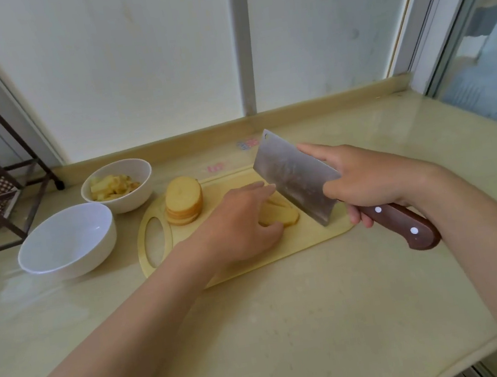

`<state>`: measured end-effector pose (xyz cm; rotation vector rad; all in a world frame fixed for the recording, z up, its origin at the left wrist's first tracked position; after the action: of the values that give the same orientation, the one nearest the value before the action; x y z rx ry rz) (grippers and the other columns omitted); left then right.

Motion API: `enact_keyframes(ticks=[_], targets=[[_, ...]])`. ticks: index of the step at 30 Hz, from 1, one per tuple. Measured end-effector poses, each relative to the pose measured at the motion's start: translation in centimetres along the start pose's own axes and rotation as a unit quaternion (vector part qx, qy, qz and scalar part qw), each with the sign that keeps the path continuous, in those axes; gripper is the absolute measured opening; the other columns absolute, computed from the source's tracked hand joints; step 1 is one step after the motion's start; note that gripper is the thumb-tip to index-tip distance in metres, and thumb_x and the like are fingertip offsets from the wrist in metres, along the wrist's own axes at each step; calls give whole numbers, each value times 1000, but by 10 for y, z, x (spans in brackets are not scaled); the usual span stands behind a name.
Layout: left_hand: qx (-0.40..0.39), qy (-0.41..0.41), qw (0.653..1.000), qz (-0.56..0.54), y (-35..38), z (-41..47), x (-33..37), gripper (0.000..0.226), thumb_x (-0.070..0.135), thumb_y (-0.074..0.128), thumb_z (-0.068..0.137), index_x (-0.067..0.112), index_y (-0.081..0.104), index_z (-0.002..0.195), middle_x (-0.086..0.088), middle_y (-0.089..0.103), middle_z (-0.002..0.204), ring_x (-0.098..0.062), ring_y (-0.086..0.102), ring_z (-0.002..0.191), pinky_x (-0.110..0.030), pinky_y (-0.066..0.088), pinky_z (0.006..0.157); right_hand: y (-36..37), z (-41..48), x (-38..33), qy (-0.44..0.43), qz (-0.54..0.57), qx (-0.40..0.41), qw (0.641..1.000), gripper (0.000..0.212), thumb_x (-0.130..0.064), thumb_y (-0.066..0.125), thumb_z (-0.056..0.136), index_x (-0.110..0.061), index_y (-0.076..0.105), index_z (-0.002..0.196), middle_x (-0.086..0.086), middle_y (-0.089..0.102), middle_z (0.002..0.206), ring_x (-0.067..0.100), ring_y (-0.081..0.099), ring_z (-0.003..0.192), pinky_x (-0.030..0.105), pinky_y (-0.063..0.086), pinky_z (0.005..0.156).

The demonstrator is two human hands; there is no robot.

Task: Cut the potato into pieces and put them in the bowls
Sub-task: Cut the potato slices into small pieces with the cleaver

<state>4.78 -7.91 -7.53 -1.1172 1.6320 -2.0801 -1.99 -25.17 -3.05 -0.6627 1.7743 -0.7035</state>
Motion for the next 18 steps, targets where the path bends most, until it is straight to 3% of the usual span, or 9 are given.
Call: enact_keyframes(ticks=[5,9,14,18], targets=[[7,1,1000,-11,0,1,-1,57,39,65,82,21,57,135,5,64,123,-15,56,116,-17,38,93,2,-6,-2,9,-8,-8,1000,90,-3,38,95,-58,10,160,-1,64,47,22,63,43,34,57,51],[-3,-27,1000,-3,-6,-1,3,46,40,68,85,23,62,127,7,62,110,-14,55,101,-27,45,90,9,-12,-8,10,4,11,1000,91,0,37,93,-52,10,162,6,64,60,19,64,41,27,50,44],[-24,-56,998,21,-8,-3,6,53,36,69,88,25,54,138,4,59,126,-17,52,115,-24,42,90,17,-16,-18,15,-7,15,1000,92,-1,36,92,-53,8,162,16,73,72,22,69,48,27,51,45],[-16,-80,997,11,-6,-5,7,47,29,69,87,23,57,132,0,58,122,-17,53,104,-27,46,85,21,-14,-21,17,-16,28,999,93,-3,38,91,-53,7,162,10,70,62,21,68,45,27,52,46]])
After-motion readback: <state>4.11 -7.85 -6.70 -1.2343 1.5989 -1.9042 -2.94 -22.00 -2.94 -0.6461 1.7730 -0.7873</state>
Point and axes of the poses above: each hand's wrist, its own z-axis towards the middle knuckle, its own y-axis out of the palm, x = y × z, the point moved 4 cm from there along z, towards the middle knuckle
